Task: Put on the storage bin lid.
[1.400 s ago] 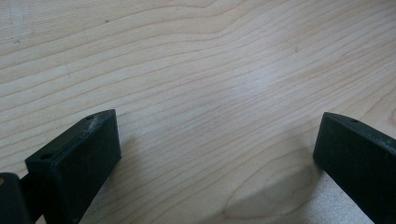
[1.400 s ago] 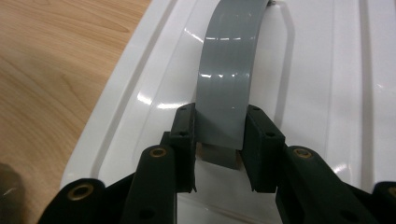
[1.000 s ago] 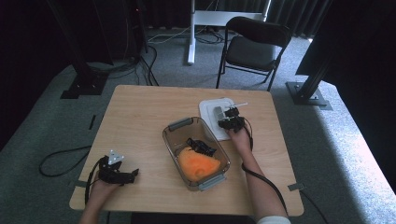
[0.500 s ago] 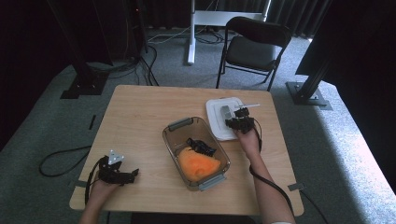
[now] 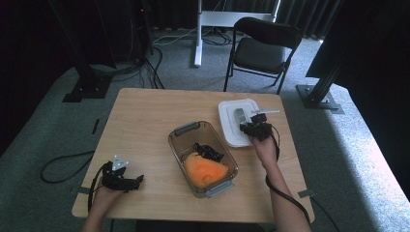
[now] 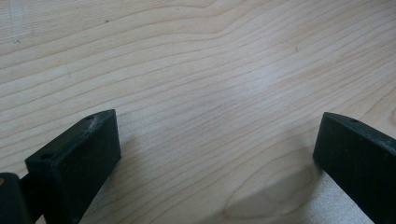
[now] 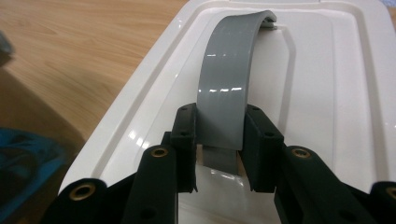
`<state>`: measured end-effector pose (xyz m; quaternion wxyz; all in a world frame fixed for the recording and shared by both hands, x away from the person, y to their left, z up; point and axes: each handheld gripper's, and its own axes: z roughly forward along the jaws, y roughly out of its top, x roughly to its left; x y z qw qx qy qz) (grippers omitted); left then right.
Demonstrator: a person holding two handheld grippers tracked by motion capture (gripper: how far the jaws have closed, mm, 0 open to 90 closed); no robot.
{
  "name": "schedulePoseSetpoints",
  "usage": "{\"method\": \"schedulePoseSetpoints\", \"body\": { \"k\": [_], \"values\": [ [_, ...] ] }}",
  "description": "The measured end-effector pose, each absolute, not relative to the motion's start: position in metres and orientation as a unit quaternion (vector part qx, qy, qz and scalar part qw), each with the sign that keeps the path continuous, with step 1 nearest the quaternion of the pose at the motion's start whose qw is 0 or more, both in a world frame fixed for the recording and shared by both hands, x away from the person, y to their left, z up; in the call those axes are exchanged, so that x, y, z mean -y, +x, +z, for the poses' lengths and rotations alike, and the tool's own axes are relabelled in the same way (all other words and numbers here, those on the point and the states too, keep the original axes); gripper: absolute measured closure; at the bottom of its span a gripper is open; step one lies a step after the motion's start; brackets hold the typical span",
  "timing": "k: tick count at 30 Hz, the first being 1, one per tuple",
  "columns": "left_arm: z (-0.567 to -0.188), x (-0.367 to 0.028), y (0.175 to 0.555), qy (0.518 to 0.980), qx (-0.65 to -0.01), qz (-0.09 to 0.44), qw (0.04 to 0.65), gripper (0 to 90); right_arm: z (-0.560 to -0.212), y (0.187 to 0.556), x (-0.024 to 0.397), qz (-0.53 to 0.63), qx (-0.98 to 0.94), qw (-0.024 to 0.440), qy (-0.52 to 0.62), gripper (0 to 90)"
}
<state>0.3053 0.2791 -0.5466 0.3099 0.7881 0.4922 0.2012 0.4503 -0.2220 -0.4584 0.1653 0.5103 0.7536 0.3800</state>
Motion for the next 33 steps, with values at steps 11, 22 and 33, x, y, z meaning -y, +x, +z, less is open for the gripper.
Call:
{"method": "schedulePoseSetpoints", "body": {
  "k": [11, 22, 33],
  "values": [
    [-0.547, -0.279, 0.305, 0.788, -0.493, 0.201, 0.309, 1.1, -0.434, 0.428, 0.234, 0.4, -0.742, 0.167, 0.512, 68.5],
    [-0.547, -0.279, 0.305, 0.788, -0.492, 0.202, 0.309, 1.1, -0.399, 0.386, 0.223, 0.435, -0.746, 0.172, 0.474, 68.5],
    [-0.547, -0.279, 0.305, 0.788, -0.493, 0.202, 0.309, 1.1, -0.391, 0.346, 0.188, 0.463, -0.77, 0.145, 0.413, 68.5]
  ]
}}
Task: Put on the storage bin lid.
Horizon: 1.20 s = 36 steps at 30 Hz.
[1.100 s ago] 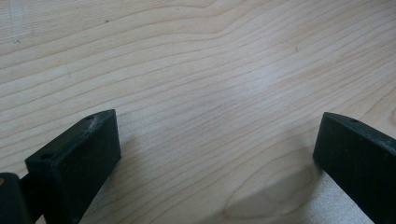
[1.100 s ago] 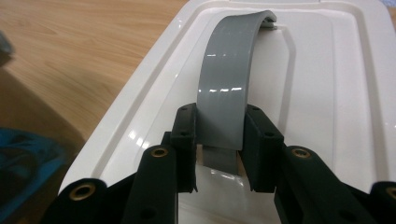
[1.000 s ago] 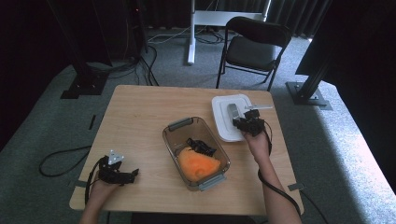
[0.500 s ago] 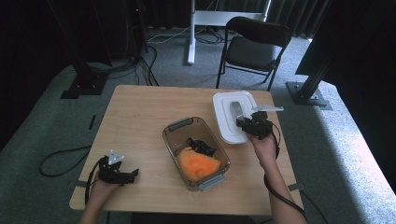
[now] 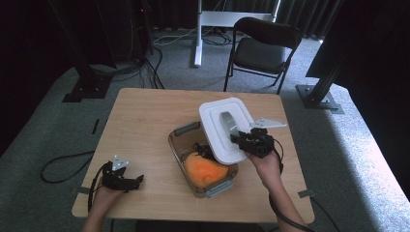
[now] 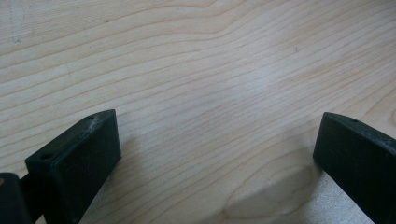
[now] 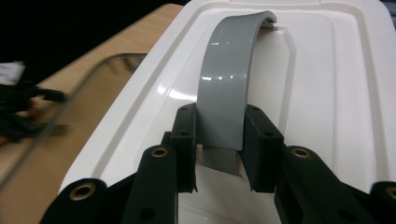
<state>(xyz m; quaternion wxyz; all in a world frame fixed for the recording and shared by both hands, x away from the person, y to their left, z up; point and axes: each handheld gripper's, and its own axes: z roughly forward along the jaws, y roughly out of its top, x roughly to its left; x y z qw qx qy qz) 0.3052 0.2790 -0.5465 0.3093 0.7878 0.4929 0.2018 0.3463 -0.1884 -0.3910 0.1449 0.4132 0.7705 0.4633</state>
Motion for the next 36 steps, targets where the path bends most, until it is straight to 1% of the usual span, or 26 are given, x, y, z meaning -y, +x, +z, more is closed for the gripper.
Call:
{"method": "schedulePoseSetpoints", "body": {
  "k": [4, 5, 14, 24, 27, 36],
  "values": [
    [-0.547, -0.279, 0.305, 0.788, -0.493, 0.201, 0.309, 1.1, -0.393, 0.336, 0.174, 0.478, -0.777, 0.111, 0.394, 68.5],
    [-0.547, -0.279, 0.305, 0.787, -0.494, 0.201, 0.31, 1.1, -0.393, 0.333, 0.169, 0.473, -0.783, 0.114, 0.387, 68.5],
    [-0.546, -0.279, 0.305, 0.788, -0.493, 0.201, 0.309, 1.1, -0.399, 0.318, 0.14, 0.482, -0.797, 0.082, 0.356, 68.4],
    [-0.546, -0.279, 0.305, 0.788, -0.493, 0.201, 0.309, 1.1, -0.413, 0.307, 0.129, 0.47, -0.814, 0.051, 0.337, 68.5],
    [-0.547, -0.279, 0.305, 0.788, -0.493, 0.201, 0.309, 1.1, -0.417, 0.305, 0.125, 0.461, -0.821, 0.055, 0.332, 68.6],
    [-0.547, -0.279, 0.305, 0.788, -0.493, 0.201, 0.309, 1.1, -0.417, 0.304, 0.122, 0.453, -0.822, 0.065, 0.34, 68.6]
  ]
}}
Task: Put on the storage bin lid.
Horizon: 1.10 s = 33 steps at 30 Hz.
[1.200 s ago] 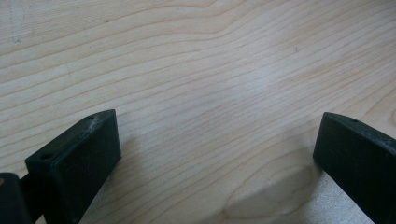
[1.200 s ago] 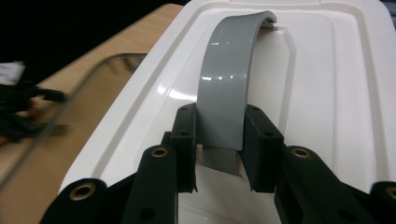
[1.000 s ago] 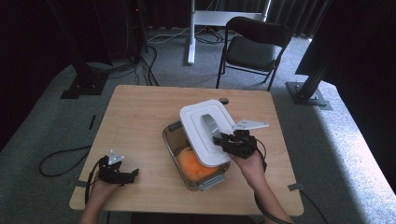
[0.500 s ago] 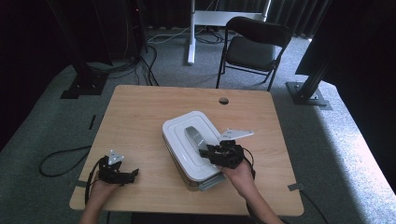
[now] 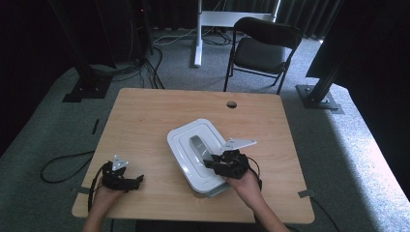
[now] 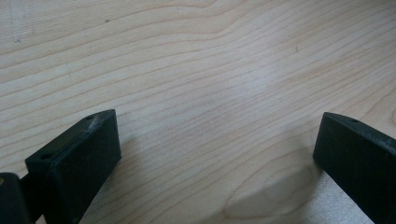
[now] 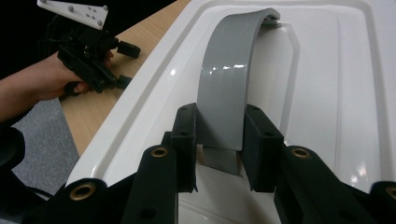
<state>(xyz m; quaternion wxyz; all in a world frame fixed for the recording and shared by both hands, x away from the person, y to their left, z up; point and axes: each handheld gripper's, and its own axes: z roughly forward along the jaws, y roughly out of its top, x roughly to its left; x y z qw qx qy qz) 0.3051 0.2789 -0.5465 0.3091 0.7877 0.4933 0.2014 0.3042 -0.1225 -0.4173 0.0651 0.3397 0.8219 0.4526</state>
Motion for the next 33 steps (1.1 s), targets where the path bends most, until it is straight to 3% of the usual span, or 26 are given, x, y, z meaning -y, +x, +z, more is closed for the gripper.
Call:
{"method": "schedulePoseSetpoints", "body": {
  "k": [14, 17, 20, 22, 24, 33],
  "values": [
    [-0.546, -0.279, 0.305, 0.787, -0.494, 0.202, 0.309, 1.1, -0.422, 0.307, 0.118, 0.448, -0.826, 0.053, 0.337, 67.7],
    [-0.546, -0.279, 0.305, 0.787, -0.495, 0.202, 0.309, 1.1, -0.422, 0.308, 0.121, 0.467, -0.82, 0.031, 0.329, 51.8],
    [-0.546, -0.278, 0.305, 0.786, -0.496, 0.202, 0.308, 1.1, -0.416, 0.308, 0.126, 0.479, -0.812, 0.051, 0.329, 37.5],
    [-0.546, -0.278, 0.305, 0.785, -0.498, 0.203, 0.308, 1.2, -0.414, 0.309, 0.128, 0.481, -0.81, 0.051, 0.331, 32.7],
    [-0.546, -0.277, 0.305, 0.782, -0.503, 0.204, 0.308, 1.2, -0.41, 0.315, 0.138, 0.486, -0.802, 0.074, 0.34, 15.4],
    [-0.543, -0.268, 0.305, 0.78, -0.5, 0.213, 0.31, 1.2, -0.414, 0.339, 0.177, 0.494, -0.766, 0.152, 0.382, 13.3]
  ]
}}
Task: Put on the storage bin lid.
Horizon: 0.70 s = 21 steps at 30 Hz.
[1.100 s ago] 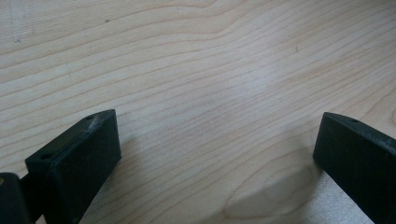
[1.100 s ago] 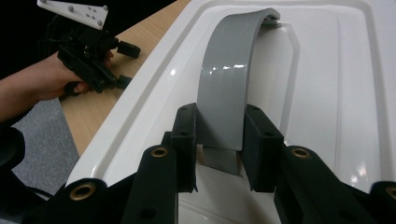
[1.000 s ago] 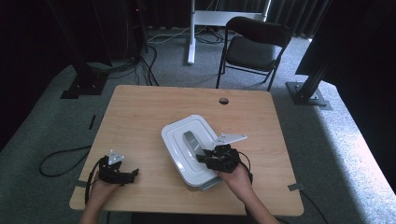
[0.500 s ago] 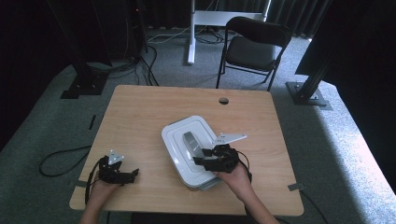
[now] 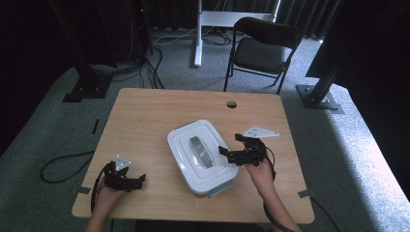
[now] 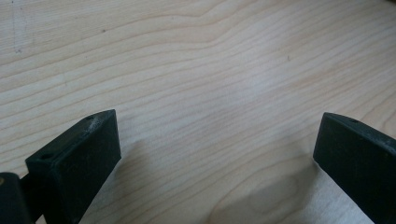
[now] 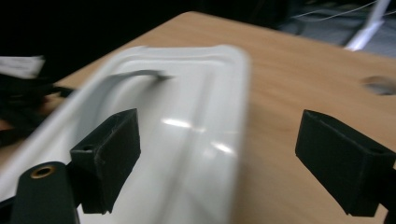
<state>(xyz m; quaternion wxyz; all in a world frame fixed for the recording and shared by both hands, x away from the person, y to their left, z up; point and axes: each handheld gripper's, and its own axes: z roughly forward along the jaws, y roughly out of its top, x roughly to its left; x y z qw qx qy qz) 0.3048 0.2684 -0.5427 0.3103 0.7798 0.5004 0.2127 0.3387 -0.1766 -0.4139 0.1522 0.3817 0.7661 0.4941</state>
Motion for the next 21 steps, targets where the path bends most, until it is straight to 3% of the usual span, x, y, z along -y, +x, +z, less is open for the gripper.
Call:
{"method": "schedulePoseSetpoints", "body": {
  "k": [4, 12, 21],
  "values": [
    [-0.54, -0.265, 0.307, 0.776, -0.503, 0.214, 0.314, 1.2, -0.422, 0.348, 0.193, 0.484, -0.747, 0.196, 0.411, 13.1],
    [-0.532, -0.253, 0.312, 0.773, -0.502, 0.215, 0.322, 1.1, -0.445, 0.363, 0.214, 0.459, -0.741, 0.217, 0.44, 12.6],
    [-0.529, -0.236, 0.318, 0.78, -0.492, 0.214, 0.323, 1.2, -0.48, 0.379, 0.223, 0.431, -0.746, 0.19, 0.471, 12.5]
  ]
}}
